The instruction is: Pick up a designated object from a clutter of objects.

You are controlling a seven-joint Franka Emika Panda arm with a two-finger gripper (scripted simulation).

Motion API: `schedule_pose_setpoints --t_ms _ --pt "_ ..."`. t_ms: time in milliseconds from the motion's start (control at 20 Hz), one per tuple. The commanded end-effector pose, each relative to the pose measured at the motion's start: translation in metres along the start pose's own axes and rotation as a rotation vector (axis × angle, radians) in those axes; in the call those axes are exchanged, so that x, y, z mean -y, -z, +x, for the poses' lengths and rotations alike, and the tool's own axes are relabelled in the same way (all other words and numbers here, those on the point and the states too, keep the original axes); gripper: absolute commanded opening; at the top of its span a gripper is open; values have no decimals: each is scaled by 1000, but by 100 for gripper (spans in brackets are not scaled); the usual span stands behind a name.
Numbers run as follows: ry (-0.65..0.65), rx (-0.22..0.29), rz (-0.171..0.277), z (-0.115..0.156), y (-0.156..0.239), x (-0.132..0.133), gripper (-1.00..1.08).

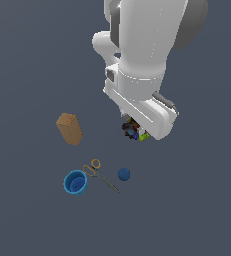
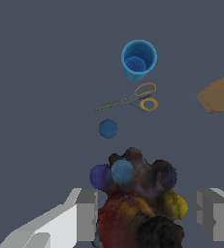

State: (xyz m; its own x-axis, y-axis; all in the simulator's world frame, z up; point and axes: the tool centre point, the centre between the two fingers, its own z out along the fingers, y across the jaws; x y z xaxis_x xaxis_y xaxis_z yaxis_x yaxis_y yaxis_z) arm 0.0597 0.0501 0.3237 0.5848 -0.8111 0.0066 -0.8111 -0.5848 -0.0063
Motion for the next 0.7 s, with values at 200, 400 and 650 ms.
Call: schedule_pose_setpoints --t_ms 200,400,650 --pt "2 4 -4 -4 45 8 -100" --pt "3 6 -5 -5 62 11 -100" --pt "3 6 -6 -6 71 13 -100"
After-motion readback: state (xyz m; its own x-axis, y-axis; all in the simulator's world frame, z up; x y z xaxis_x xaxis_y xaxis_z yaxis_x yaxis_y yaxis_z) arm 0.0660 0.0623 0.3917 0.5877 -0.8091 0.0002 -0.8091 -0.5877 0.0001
